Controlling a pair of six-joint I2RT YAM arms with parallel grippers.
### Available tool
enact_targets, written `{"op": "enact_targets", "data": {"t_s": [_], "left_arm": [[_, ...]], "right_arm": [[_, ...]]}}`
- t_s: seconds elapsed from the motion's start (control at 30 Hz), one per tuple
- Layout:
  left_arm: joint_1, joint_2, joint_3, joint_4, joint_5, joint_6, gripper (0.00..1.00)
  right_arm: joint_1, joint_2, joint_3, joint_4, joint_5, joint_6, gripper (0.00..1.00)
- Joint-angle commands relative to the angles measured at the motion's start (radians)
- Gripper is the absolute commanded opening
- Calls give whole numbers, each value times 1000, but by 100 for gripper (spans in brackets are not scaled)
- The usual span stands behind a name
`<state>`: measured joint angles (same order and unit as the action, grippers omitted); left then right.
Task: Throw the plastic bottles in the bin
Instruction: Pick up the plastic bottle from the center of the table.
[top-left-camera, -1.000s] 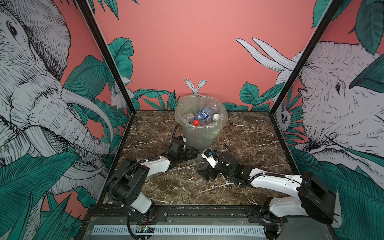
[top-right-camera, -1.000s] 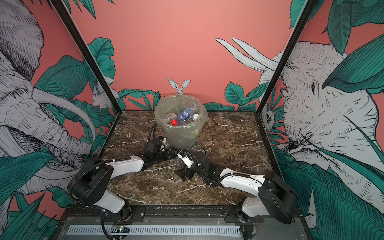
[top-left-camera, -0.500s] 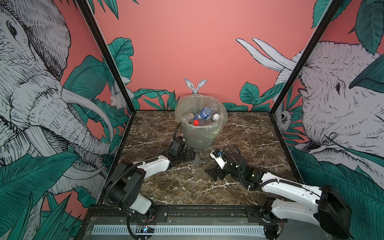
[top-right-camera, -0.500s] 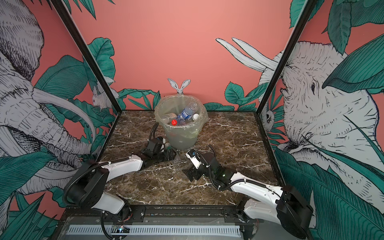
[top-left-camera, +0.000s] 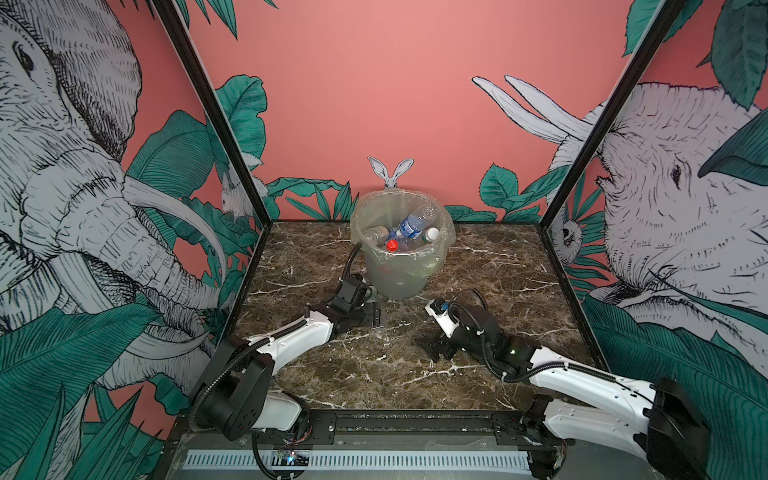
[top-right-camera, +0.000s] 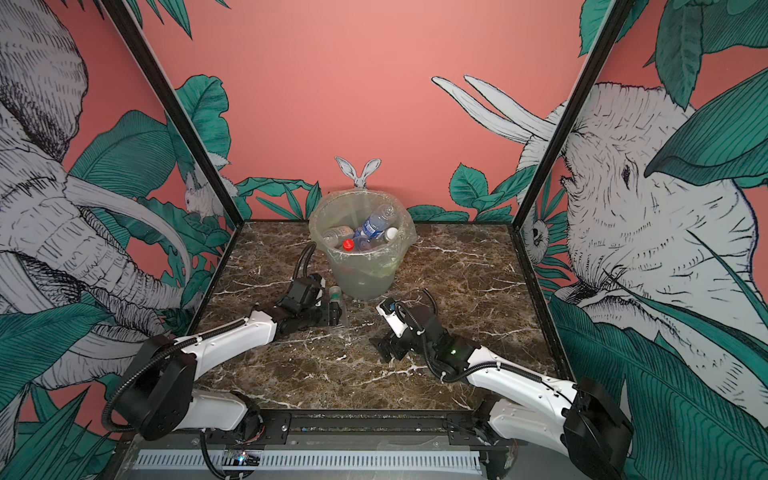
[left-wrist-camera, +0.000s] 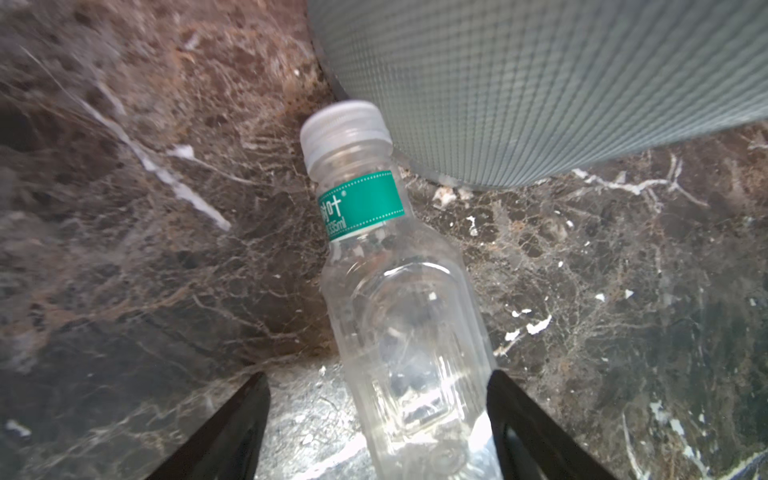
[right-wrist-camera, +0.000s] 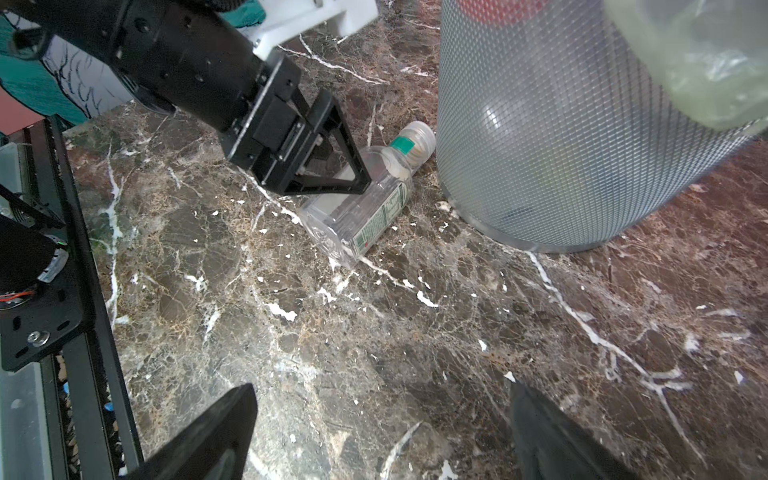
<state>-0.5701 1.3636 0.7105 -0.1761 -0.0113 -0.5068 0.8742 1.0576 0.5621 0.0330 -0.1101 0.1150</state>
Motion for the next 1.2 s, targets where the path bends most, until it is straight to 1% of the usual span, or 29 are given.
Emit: {"op": "enact_targets", "data": {"t_s": [0.0,0.17,0.4,0.53,0.67,0.73,0.97,1.07,1.13,1.17], "left_arm": [[-3,-53,-32,20,-7,19,84],[-5,-41,-27,95,27,18,85],[-15,56,10,144,50,-36,86],[-26,110,23,149,35,-61,86],[-31,138,21,163,16,-71,86],[-30,138,20,136,-3,-78,86],[-31,61,2,46,-75,-29,81],[-31,61,17,10,-87,1,79],[-31,76,23,-4,-90,18,74],[-31,86,28,-11,-89,24,73]], "right_arm": [[-18,-32,-12,-17,12,-22,97],[-38,-33,-28,-1,-2,-16,97],[-47,-31,-40,12,-5,-13,97],[-55,-32,-51,27,-14,-6,98],[-56,-13,-57,43,-33,-1,98],[-55,-6,-59,47,-35,0,98],[-56,0,-64,58,-39,0,97],[-57,10,-63,61,-44,2,97],[-57,8,-64,62,-44,3,97],[-57,7,-64,61,-42,3,97]]}}
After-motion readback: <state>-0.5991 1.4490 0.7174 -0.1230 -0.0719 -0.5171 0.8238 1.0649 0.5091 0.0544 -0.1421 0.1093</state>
